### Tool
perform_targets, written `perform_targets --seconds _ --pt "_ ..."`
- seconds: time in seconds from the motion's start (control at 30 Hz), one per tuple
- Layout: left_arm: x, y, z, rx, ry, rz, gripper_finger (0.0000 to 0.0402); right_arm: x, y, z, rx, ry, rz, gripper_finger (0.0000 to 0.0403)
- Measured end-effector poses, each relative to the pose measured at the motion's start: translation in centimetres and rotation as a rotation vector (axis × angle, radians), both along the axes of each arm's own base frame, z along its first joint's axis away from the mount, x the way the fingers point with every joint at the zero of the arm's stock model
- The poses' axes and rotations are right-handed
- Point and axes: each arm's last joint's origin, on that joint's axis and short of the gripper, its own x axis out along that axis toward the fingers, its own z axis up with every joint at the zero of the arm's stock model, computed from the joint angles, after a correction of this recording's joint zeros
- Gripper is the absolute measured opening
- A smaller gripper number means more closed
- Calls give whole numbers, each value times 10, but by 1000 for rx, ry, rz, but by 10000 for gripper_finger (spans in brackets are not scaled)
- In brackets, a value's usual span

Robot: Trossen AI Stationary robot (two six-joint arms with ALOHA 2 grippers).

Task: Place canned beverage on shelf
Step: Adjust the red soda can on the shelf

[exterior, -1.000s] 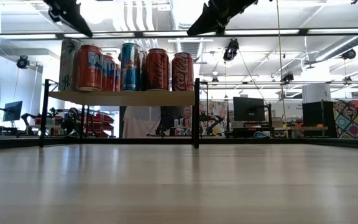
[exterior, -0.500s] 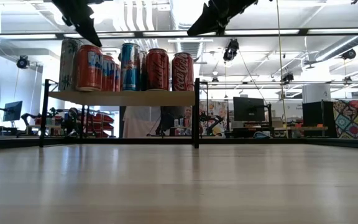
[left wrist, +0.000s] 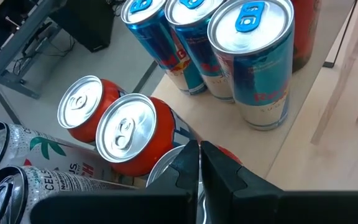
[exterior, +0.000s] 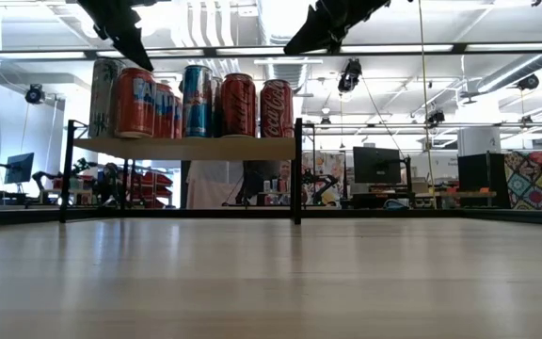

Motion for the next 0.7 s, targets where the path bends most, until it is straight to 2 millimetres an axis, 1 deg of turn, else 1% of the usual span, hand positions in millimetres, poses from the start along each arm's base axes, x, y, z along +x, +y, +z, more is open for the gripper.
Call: perform_targets --seconds 0.7 --pt "4 2 -4 -17 28 4 0 -1 0 -1 7 12 -1 9"
